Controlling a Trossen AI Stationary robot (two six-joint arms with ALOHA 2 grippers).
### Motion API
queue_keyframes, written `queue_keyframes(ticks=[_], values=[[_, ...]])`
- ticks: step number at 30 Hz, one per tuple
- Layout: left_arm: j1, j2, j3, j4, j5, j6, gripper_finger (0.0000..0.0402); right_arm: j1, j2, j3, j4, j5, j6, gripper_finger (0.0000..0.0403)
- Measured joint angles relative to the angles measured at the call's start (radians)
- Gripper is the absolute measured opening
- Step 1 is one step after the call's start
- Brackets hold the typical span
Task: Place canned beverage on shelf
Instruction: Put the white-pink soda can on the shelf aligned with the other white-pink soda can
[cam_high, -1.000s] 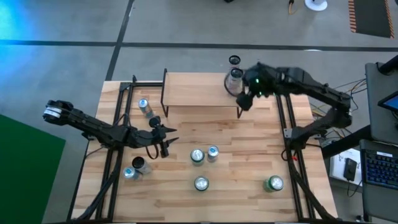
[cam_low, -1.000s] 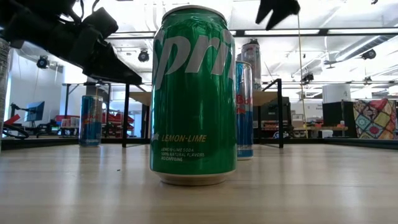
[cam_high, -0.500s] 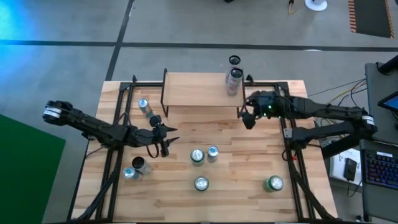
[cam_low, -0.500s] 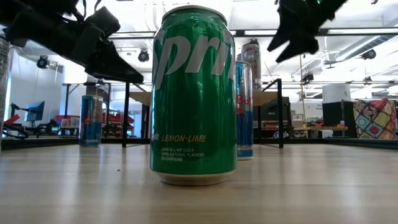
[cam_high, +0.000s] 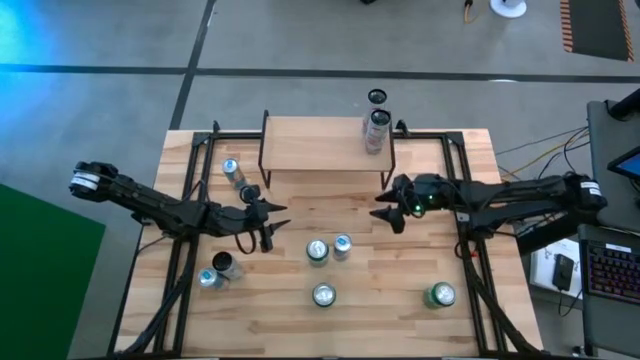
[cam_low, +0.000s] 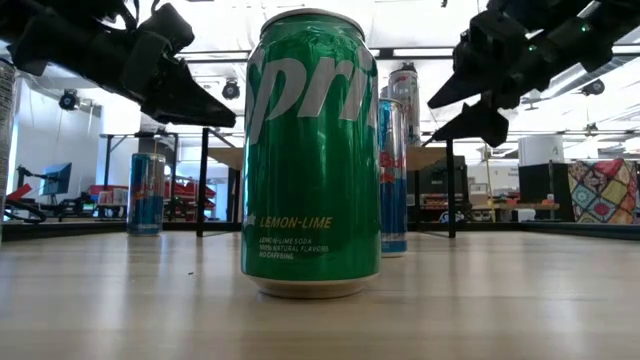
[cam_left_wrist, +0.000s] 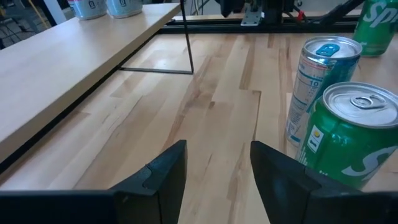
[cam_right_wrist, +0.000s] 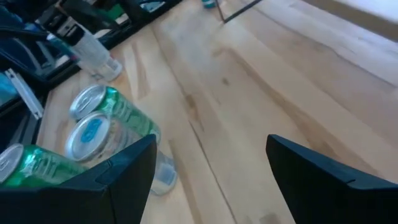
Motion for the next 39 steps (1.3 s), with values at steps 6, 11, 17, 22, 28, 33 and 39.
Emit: queue_keyframes(ticks=[6, 11, 17, 22, 28, 33, 39], values=[[0.000, -0.037, 0.000, 0.044, -0.001, 0.052, 0.0162, 0.141, 0.027, -0.012, 0.079, 0.187, 0.002, 0.0290], [-0.002, -0.193, 0.043, -0.177, -0.001, 0.024, 0.0162, 0.253, 0.099, -0.050, 0.212, 0.346, -0.036, 0.0290], [-0.072, -0.352, 0.162, -0.626, 0.010, -0.160, 0.0162, 0.286, 0.232, -0.098, 0.500, 0.344, -0.096, 0.0290], [-0.217, -0.358, 0.306, -0.816, 0.046, -0.323, 0.0156, 0.286, 0.328, -0.101, 0.604, 0.322, -0.129, 0.0290], [-0.395, -0.215, 0.481, -0.950, -0.069, -0.419, 0.0144, 0.286, 0.350, -0.067, 0.616, 0.271, -0.159, 0.0290], [-0.466, -0.111, 0.513, -0.998, -0.110, -0.533, 0.0150, 0.286, 0.311, -0.056, 0.617, 0.211, -0.180, 0.0290], [-0.518, -0.077, 0.511, -1.291, -0.105, -0.903, 0.0201, 0.286, 0.294, -0.063, 0.609, 0.210, -0.180, 0.0290]])
